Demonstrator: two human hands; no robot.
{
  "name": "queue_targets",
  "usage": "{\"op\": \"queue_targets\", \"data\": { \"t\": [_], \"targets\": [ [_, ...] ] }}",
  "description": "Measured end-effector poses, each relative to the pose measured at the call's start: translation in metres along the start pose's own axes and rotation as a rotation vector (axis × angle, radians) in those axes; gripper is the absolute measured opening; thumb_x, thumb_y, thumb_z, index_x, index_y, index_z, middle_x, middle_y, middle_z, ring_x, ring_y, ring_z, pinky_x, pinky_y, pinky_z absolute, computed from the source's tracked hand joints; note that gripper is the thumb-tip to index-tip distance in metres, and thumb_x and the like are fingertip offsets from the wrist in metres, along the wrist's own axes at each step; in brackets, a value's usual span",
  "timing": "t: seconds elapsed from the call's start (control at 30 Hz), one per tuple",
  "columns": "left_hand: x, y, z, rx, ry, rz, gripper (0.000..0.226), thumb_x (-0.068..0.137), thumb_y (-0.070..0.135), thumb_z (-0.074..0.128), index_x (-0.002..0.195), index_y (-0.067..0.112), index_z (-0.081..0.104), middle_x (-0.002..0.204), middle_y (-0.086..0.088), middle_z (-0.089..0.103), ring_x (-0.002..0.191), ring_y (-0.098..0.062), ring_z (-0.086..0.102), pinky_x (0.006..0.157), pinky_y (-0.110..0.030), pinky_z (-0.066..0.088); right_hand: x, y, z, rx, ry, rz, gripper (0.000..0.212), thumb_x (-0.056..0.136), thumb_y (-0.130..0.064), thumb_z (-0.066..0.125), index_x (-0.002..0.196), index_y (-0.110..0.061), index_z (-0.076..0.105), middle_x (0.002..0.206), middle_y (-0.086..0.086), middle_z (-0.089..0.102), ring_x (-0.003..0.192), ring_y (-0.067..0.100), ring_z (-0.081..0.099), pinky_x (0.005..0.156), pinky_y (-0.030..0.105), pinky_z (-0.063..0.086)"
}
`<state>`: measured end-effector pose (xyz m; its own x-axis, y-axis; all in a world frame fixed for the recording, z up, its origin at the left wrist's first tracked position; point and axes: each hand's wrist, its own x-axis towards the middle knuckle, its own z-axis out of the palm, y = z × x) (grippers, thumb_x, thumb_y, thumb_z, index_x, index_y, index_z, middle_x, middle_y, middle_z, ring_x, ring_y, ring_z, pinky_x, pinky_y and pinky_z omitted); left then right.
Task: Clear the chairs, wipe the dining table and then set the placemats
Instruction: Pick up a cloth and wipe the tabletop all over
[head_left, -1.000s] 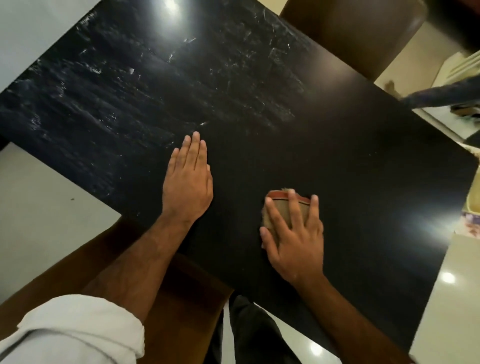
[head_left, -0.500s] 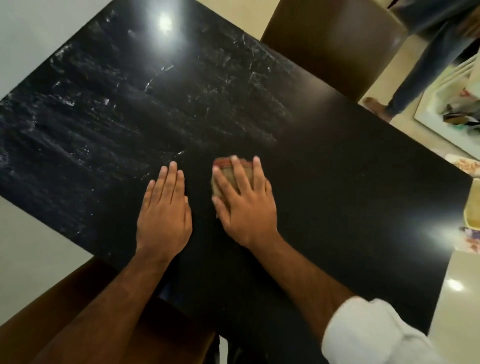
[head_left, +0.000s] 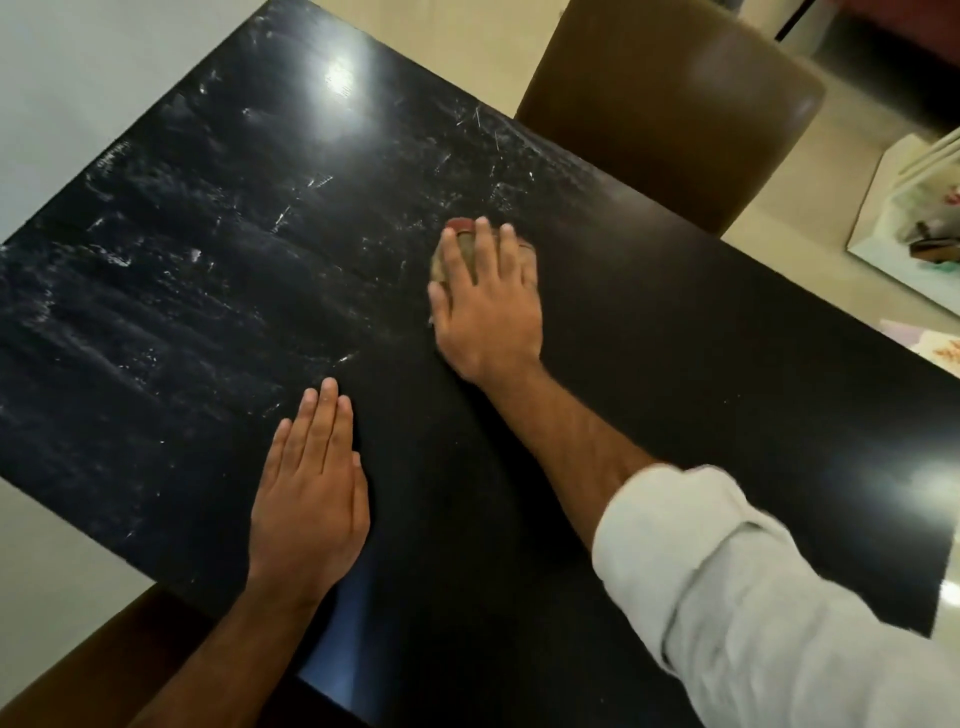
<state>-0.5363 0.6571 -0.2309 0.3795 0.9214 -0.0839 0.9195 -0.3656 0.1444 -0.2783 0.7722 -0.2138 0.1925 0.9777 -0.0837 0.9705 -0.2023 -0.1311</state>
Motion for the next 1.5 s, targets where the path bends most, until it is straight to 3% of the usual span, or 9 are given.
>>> {"op": "queue_targets", "data": {
  "t": [0.2, 0.4, 0.57, 0.73, 0.87, 0.97, 1.13, 1.33, 1.5],
  "targets": [
    [0.001, -0.003, 0.003, -0.007, -0.01, 0.014, 0.066, 0.112, 0.031, 0.026, 0.173, 0.004, 0.023, 0.185, -0.01, 0.009, 0.172, -0.025, 0.007, 0.136, -0.056, 0.021, -0.084, 0.057, -0.008, 0.021, -0.06, 0.059, 0.071, 0.113, -0.062, 0.028, 0.175, -0.035, 0.009, 0.184, 0.008, 0.006, 0.169, 0.037, 0.004, 0.132, 0.061, 0.015],
    [0.001, -0.006, 0.011, -0.021, 0.029, 0.024, 0.066, 0.111, 0.03, 0.029, 0.171, 0.003, 0.027, 0.184, -0.012, 0.016, 0.172, -0.025, 0.011, 0.135, -0.055, 0.021, 0.036, 0.137, -0.028, 0.008, 0.036, 0.358, 0.069, 0.113, -0.062, 0.019, 0.174, -0.031, 0.015, 0.182, 0.013, 0.015, 0.168, 0.043, 0.01, 0.134, 0.063, 0.016],
    [0.0, -0.007, 0.012, -0.017, 0.024, 0.031, 0.066, 0.111, 0.03, 0.03, 0.171, 0.003, 0.027, 0.184, -0.011, 0.016, 0.172, -0.026, 0.012, 0.135, -0.053, 0.018, 0.108, 0.072, -0.023, -0.003, 0.046, 0.191, 0.072, 0.112, -0.061, 0.018, 0.175, -0.027, 0.017, 0.181, 0.016, 0.017, 0.167, 0.044, 0.012, 0.134, 0.062, 0.012],
    [0.003, -0.008, 0.009, 0.01, 0.008, 0.035, 0.067, 0.111, 0.034, 0.027, 0.17, 0.002, 0.03, 0.185, -0.011, 0.014, 0.172, -0.026, 0.012, 0.137, -0.047, 0.012, 0.025, 0.057, -0.02, 0.017, 0.012, 0.003, 0.069, 0.113, -0.062, 0.022, 0.175, -0.033, 0.014, 0.182, 0.011, 0.015, 0.169, 0.039, 0.008, 0.135, 0.062, 0.014],
    [0.004, -0.006, 0.01, 0.021, 0.01, 0.025, 0.067, 0.111, 0.033, 0.029, 0.17, 0.003, 0.029, 0.185, -0.011, 0.014, 0.171, -0.025, 0.013, 0.139, -0.04, 0.002, -0.025, 0.104, -0.023, 0.011, -0.013, 0.173, 0.069, 0.113, -0.064, 0.025, 0.174, -0.036, 0.013, 0.182, 0.008, 0.013, 0.168, 0.039, 0.009, 0.132, 0.061, 0.016],
    [0.002, -0.006, 0.009, 0.026, 0.007, 0.017, 0.067, 0.111, 0.032, 0.03, 0.171, 0.004, 0.026, 0.185, -0.01, 0.012, 0.172, -0.025, 0.01, 0.138, -0.047, 0.011, 0.018, 0.121, -0.026, -0.022, 0.014, 0.308, 0.07, 0.112, -0.065, 0.019, 0.174, -0.034, 0.013, 0.181, 0.012, 0.017, 0.167, 0.042, 0.013, 0.134, 0.062, 0.016],
    [-0.001, -0.001, 0.0, 0.017, -0.003, 0.0, 0.065, 0.111, 0.029, 0.034, 0.171, 0.004, 0.027, 0.184, -0.012, 0.015, 0.172, -0.026, 0.012, 0.137, -0.052, 0.02, 0.079, 0.065, -0.018, -0.015, 0.031, 0.236, 0.073, 0.111, -0.062, 0.017, 0.175, -0.026, 0.016, 0.181, 0.016, 0.018, 0.166, 0.045, 0.015, 0.134, 0.063, 0.015],
    [-0.001, 0.0, -0.01, 0.016, -0.046, -0.016, 0.065, 0.114, 0.032, 0.026, 0.174, 0.007, 0.022, 0.185, -0.009, 0.01, 0.172, -0.023, 0.007, 0.138, -0.05, 0.019, -0.078, 0.006, -0.01, -0.044, -0.045, -0.052, 0.07, 0.114, -0.058, 0.027, 0.176, -0.029, 0.013, 0.182, 0.014, 0.012, 0.168, 0.041, 0.009, 0.135, 0.062, 0.015],
    [-0.001, 0.001, -0.012, 0.022, -0.051, -0.018, 0.062, 0.117, 0.031, 0.021, 0.174, 0.007, 0.016, 0.185, -0.01, 0.005, 0.172, -0.024, 0.003, 0.139, -0.05, 0.017, -0.151, 0.067, -0.014, -0.066, -0.084, 0.147, 0.071, 0.112, -0.062, 0.031, 0.175, -0.036, 0.008, 0.183, 0.009, 0.008, 0.168, 0.04, 0.008, 0.132, 0.065, 0.022]
  ]
}}
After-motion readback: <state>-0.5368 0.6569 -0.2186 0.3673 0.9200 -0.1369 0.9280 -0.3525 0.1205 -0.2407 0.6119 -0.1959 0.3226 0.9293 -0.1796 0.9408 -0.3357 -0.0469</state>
